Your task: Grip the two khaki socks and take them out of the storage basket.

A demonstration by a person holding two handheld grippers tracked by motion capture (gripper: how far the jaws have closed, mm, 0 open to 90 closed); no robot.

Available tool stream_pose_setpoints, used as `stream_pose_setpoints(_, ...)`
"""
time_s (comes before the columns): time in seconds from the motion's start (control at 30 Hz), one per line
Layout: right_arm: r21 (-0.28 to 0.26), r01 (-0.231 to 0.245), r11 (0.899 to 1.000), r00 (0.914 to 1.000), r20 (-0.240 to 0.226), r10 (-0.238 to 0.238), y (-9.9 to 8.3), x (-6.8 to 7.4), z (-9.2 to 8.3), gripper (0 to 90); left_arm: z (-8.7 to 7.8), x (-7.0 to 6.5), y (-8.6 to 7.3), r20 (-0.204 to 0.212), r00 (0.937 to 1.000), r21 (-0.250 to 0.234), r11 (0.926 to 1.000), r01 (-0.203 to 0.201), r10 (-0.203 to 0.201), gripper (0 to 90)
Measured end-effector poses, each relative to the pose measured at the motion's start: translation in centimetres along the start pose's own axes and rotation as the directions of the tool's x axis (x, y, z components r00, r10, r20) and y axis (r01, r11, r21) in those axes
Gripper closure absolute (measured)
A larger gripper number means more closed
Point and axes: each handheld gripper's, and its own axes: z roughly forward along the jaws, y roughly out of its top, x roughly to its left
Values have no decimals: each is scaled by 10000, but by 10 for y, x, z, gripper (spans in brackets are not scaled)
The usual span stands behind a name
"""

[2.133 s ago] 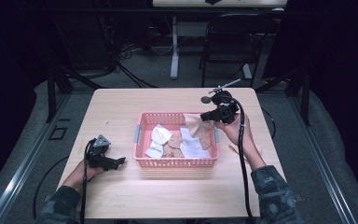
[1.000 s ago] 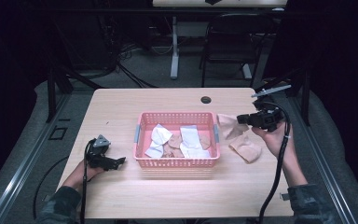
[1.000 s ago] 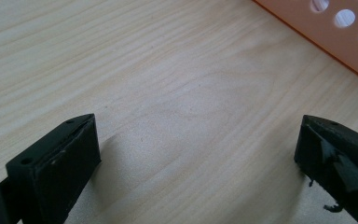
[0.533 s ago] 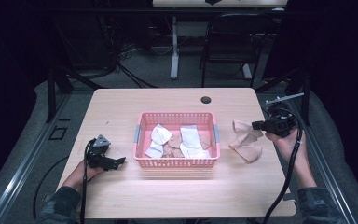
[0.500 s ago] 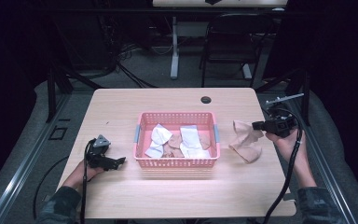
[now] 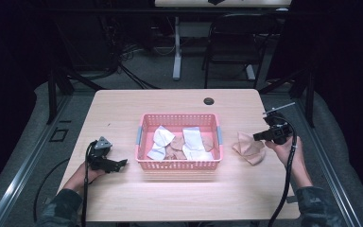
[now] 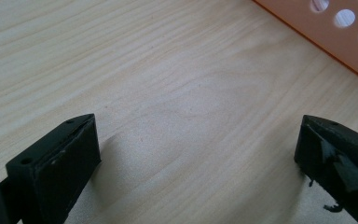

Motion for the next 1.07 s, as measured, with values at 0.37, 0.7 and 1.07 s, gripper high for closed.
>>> stream_pose_setpoints(0.37,1597,-280,9868,9995,186,254,-13,-14,40,834,0,0,0,1,10000,1,10000,0,0,0)
stream_pose_setpoints(0.7,996,-512,9937,9973,-465,560,-16,-24,27,294,0,0,0,0,10000,3,10000,-16,16,0)
stream_pose_setpoints(1.07,285,-524,9982,9957,-755,544,-14,-28,12,82,0,0,0,-1,10000,2,10000,-16,16,0)
